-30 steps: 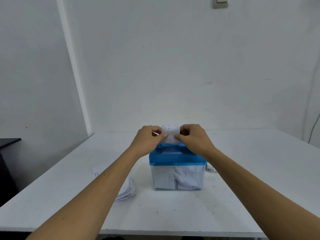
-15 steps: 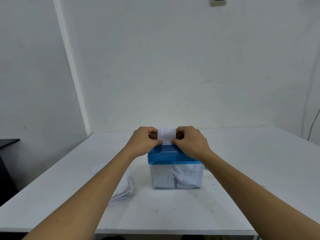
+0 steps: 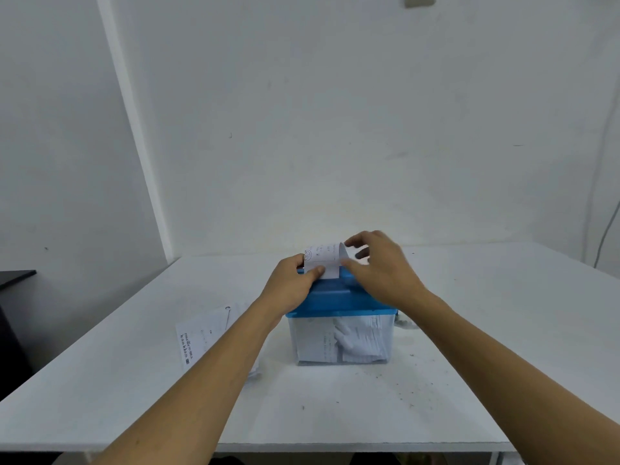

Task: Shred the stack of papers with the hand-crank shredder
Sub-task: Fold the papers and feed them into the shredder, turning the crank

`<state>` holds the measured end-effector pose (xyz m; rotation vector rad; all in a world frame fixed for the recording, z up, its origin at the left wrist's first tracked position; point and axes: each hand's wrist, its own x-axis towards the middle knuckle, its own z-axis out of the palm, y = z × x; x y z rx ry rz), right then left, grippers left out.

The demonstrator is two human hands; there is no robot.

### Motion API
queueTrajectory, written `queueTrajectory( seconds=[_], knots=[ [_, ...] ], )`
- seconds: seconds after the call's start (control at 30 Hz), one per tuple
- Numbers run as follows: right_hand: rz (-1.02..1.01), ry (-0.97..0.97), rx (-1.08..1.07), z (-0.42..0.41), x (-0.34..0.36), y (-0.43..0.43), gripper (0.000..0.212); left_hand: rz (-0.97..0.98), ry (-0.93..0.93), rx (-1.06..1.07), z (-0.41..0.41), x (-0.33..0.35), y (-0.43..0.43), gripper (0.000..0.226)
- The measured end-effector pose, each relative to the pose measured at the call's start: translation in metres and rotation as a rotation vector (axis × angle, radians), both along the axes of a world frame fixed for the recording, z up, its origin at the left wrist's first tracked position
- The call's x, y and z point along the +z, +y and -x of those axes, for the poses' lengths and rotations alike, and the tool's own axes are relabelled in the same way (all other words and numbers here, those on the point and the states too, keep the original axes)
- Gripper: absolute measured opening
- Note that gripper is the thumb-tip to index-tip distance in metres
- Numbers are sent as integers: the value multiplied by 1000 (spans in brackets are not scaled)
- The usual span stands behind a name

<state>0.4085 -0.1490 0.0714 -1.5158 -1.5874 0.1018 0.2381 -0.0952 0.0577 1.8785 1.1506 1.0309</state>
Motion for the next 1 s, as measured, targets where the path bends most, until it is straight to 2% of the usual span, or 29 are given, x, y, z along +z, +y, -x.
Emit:
queueTrajectory(
  seconds=[0.07, 0.17, 0.23, 0.33, 0.43, 0.57, 0.7, 0.83, 0.87, 0.93, 0.97, 1.0],
  knots=[
    [-92, 99, -54, -14, -6, -19, 25, -7, -27, 8, 0, -4, 0, 22],
    [-98, 163, -146, -39, -36, -50, 40, -10, -69, 15, -1, -7, 2, 19],
    [10, 92, -149, -47, -62, -66, 54, -9, -87, 23, -2, -10, 2, 16],
    [192, -32, -44, -38, -93, -75, 81, -23, -96, 30, -2, -12, 2, 18],
    [165, -90, -21, -25, -110, -71, 96, -31, -85, 37, -1, -13, 2, 22],
    [115, -299, -140, -22, -127, -60, 108, -45, -52, 49, -2, -14, 3, 27],
    [111, -438, -196, -17, -111, -67, 88, -52, -45, 56, -4, -16, 3, 33],
    [295, -492, -212, -13, -67, -88, 78, -57, -33, 68, -4, -18, 5, 31],
    [281, -512, -246, -15, -58, -90, 66, -59, -36, 65, -4, -18, 5, 29],
    [275, -577, -305, -18, -40, -89, 26, -66, -43, 67, -3, -18, 5, 23],
    [301, -605, -324, -19, -29, -88, 16, -69, -45, 69, -3, -18, 5, 21],
    [319, -652, -328, -18, -18, -87, 21, -72, -43, 71, -4, -18, 5, 21]
  ],
)
